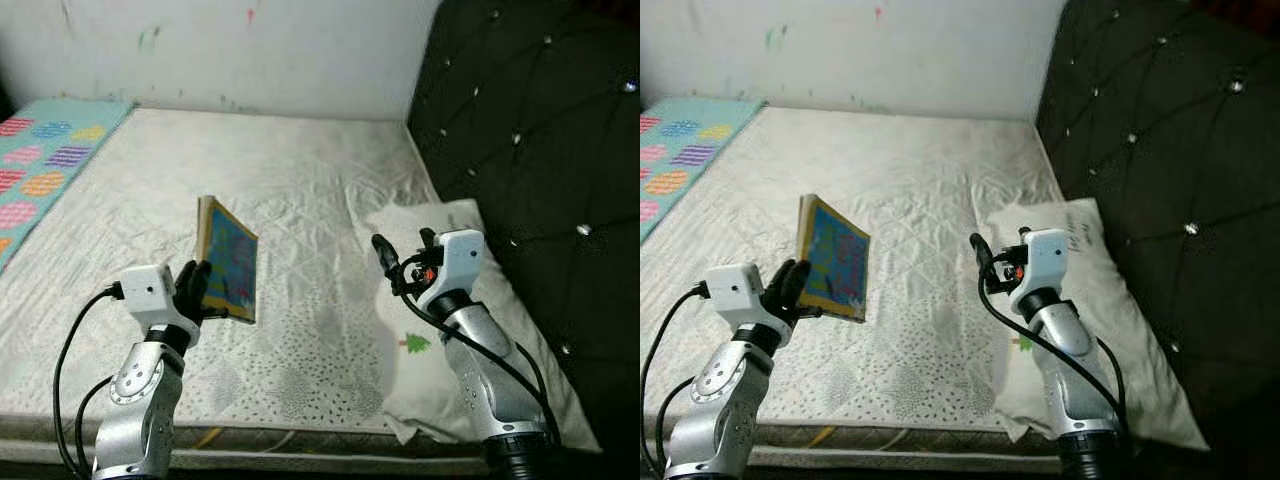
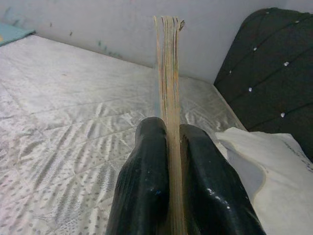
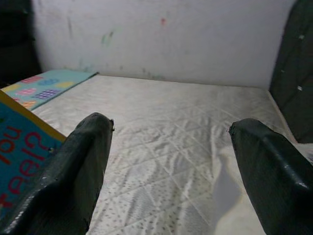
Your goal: Clean up the room
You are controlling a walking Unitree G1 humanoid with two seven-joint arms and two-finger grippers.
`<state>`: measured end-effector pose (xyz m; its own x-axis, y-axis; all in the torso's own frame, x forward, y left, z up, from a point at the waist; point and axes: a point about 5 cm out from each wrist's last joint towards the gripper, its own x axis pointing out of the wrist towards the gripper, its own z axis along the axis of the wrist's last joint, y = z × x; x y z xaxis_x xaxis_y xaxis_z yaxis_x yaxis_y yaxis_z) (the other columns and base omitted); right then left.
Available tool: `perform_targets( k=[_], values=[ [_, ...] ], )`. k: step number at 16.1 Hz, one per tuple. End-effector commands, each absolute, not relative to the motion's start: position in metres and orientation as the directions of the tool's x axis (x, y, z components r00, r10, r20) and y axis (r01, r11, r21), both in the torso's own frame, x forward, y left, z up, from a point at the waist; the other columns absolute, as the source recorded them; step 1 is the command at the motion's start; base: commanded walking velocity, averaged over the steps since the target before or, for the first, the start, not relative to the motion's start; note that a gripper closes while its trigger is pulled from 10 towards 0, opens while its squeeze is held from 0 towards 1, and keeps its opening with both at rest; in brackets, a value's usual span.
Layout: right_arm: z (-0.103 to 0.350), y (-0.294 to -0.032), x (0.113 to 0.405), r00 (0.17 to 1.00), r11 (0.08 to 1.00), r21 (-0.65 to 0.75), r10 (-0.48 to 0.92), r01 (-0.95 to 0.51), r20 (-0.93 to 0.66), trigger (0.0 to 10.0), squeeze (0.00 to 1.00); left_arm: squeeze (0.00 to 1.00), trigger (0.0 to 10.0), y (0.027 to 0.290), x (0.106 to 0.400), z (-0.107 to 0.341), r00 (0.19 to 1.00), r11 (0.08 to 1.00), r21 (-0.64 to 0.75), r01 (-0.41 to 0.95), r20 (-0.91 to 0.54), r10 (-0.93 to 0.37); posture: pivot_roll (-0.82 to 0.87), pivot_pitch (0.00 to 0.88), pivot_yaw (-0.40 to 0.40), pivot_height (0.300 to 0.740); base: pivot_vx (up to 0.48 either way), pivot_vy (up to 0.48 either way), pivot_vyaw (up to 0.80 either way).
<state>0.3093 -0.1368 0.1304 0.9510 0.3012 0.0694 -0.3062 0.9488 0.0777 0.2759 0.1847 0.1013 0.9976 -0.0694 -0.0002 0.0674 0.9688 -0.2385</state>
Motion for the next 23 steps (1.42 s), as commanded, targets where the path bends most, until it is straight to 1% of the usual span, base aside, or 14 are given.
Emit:
perform_targets(
  k=[1,7,11,12,17,21,23],
  values=[
    [0.1335,-0.1394,0.3107,0.954,0.952,0.076,0.291,-0.296,0.077,10.0,0.0,0.0,10.0,0.1814,0.2793,0.1124,0.995,0.967,-0.234,0.098,0.047,-0.089,-0.07,0.0,-0.037,0.74,0.0,0.0,-0.8],
    [0.1353,-0.1402,0.3126,0.954,0.953,0.073,0.288,-0.294,0.083,10.0,0.0,0.0,10.0,0.1799,0.2804,0.1121,0.995,0.964,-0.245,0.102,0.042,-0.095,-0.07,0.0,-0.039,0.74,0.0,0.0,-0.75],
    [0.1347,-0.1415,0.3124,0.956,0.955,0.073,0.282,-0.288,0.081,10.0,0.0,0.0,10.0,0.1789,0.2805,0.1105,0.994,0.96,-0.26,0.107,0.03,-0.103,-0.07,0.0,-0.033,0.74,0.0,0.0,0.0],
    [0.1346,-0.1411,0.3121,0.955,0.954,0.065,0.286,-0.291,0.079,10.0,0.0,0.0,10.0,0.1788,0.2807,0.1104,0.994,0.959,-0.261,0.11,0.029,-0.106,-0.07,0.0,-0.033,0.74,0.0,0.0,-0.51],
    [0.1342,-0.1412,0.3127,0.957,0.955,0.072,0.281,-0.286,0.076,10.0,0.0,0.0,10.0,0.177,0.2812,0.1109,0.992,0.959,-0.255,0.123,0.032,-0.119,-0.07,0.0,-0.033,0.74,0.0,0.0,-0.8],
    [0.1351,-0.1411,0.3138,0.956,0.955,0.071,0.282,-0.288,0.079,10.0,0.0,0.0,10.0,0.176,0.2818,0.112,0.992,0.958,-0.259,0.123,0.037,-0.117,-0.07,0.0,-0.035,0.74,0.0,-0.289,-0.75],
    [0.1354,-0.1412,0.3144,0.956,0.955,0.07,0.282,-0.287,0.08,10.0,0.0,0.0,10.0,0.1758,0.2822,0.1123,0.992,0.958,-0.258,0.126,0.038,-0.12,-0.07,0.0,-0.035,0.74,0.0,-0.358,0.0]
  ],
)
